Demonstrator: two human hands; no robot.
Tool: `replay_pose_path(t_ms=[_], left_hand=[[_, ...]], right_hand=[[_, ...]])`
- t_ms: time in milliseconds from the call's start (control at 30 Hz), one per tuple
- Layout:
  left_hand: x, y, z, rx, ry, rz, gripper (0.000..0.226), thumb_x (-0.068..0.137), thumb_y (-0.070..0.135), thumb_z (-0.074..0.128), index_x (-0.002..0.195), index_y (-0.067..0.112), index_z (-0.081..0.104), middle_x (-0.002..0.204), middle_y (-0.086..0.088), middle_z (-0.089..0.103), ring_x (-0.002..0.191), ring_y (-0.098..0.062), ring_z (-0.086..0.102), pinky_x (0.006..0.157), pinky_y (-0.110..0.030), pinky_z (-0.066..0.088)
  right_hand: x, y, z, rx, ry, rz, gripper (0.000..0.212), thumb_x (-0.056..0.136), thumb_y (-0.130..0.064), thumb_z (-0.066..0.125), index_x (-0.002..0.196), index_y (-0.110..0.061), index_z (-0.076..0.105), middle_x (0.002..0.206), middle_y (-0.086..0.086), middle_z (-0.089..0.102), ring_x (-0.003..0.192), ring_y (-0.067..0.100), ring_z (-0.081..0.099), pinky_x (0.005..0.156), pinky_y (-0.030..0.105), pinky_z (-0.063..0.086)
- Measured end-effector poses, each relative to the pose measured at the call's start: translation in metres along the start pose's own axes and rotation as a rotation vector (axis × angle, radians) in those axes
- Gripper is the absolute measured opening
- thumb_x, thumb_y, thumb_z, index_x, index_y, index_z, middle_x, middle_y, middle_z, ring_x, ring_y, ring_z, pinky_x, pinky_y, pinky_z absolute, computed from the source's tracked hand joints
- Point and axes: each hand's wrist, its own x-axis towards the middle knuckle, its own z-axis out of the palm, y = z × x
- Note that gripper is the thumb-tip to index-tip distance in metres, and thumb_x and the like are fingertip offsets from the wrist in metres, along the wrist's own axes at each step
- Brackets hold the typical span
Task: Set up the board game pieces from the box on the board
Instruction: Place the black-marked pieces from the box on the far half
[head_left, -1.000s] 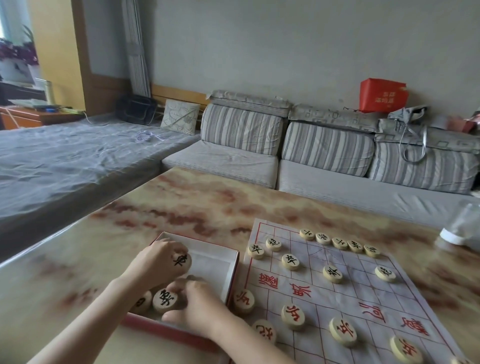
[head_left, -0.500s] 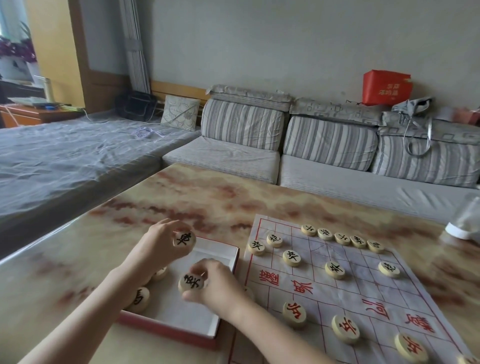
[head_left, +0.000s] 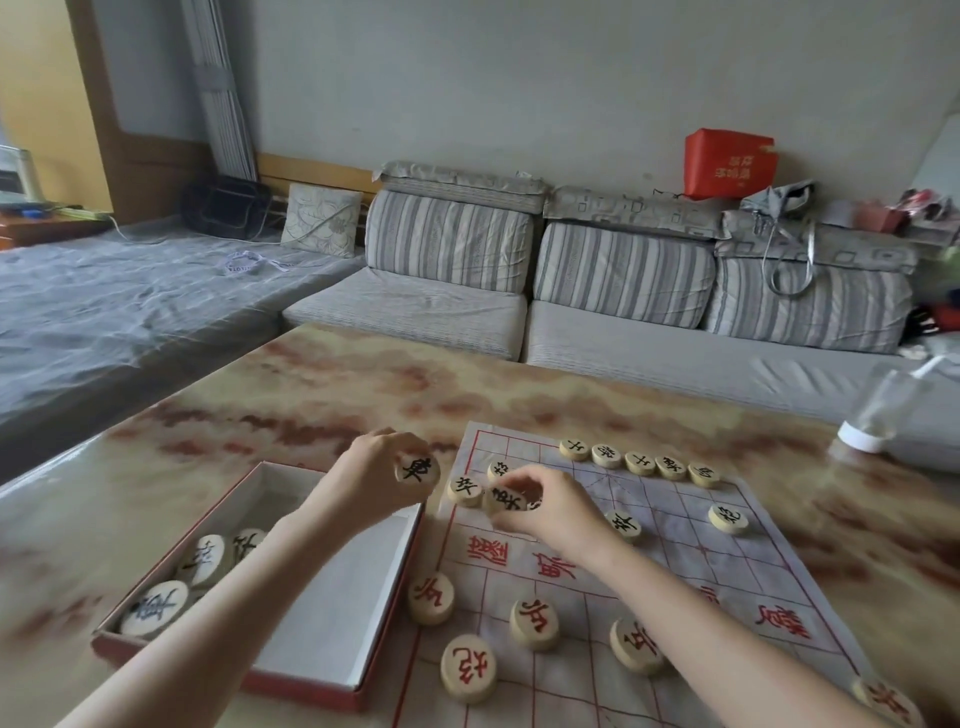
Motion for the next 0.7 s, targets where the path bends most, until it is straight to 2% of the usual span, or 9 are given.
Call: replay_pose_path(t_ms=[100,200,333,467,567,700], left_hand=[[0.011,0.015,0.02,-0.024,-0.032,0.005,0.028,0.072,0.032,0.071,0.099,0.025,0.069,0.094,0.005,0.064,0.086,-0.012,0.062,0.08,-0.019,0.046],[0.025,0.026,0.04,-0.055,-0.058,-0.014,0.03,0.073,0.035,0.07,0.101,0.024,0.068,0.099,0.004,0.065,0.09,-0.013,0.063,0.083,-0.022,0.048],[0.047,0.027,0.061,-0.051,-0.079,-0.006,0.033,0.074,0.036,0.068,0.104,0.023,0.067,0.103,0.002,0.067,0.092,-0.013,0.063,0.086,-0.024,0.05],[0.072,0.023,0.075,-0.088,-0.085,-0.012,0.037,0.075,0.033,0.069,0.11,0.022,0.063,0.104,0.002,0.067,0.089,-0.014,0.064,0.08,-0.026,0.053],[0.088,0.018,0.083,-0.104,-0.077,0.004,0.042,0.076,0.031,0.07,0.115,0.021,0.059,0.104,0.0,0.065,0.087,-0.014,0.064,0.076,-0.026,0.053],[0.105,0.01,0.094,-0.078,-0.083,0.001,0.043,0.075,0.03,0.071,0.114,0.019,0.058,0.105,0.0,0.065,0.087,-0.013,0.062,0.074,-0.023,0.049]], right_hand=[[0.011,0.017,-0.014,0.002,0.021,0.033,0.048,0.068,-0.02,0.081,0.112,-0.017,0.062,0.107,-0.002,0.065,0.099,0.012,0.059,0.08,0.019,0.043],[0.026,0.036,-0.024,0.005,0.032,0.069,0.05,0.069,-0.017,0.08,0.114,-0.015,0.06,0.109,0.0,0.064,0.098,0.011,0.057,0.074,0.015,0.041],[0.052,0.061,-0.034,0.01,0.093,0.095,0.05,0.067,-0.014,0.082,0.112,-0.013,0.061,0.11,0.003,0.065,0.1,0.014,0.058,0.089,0.025,0.044],[0.086,0.079,-0.042,-0.089,0.103,0.095,0.051,0.067,-0.014,0.082,0.114,-0.011,0.061,0.111,0.004,0.065,0.1,0.016,0.058,0.089,0.026,0.044],[0.116,0.089,-0.044,-0.194,0.139,0.085,0.049,0.067,-0.017,0.08,0.112,-0.013,0.062,0.115,0.006,0.065,0.107,0.02,0.059,0.095,0.032,0.046],[0.145,0.095,-0.04,-0.307,0.189,0.099,0.046,0.073,-0.027,0.073,0.117,-0.021,0.06,0.12,0.01,0.055,0.118,0.024,0.047,0.101,0.03,0.037]])
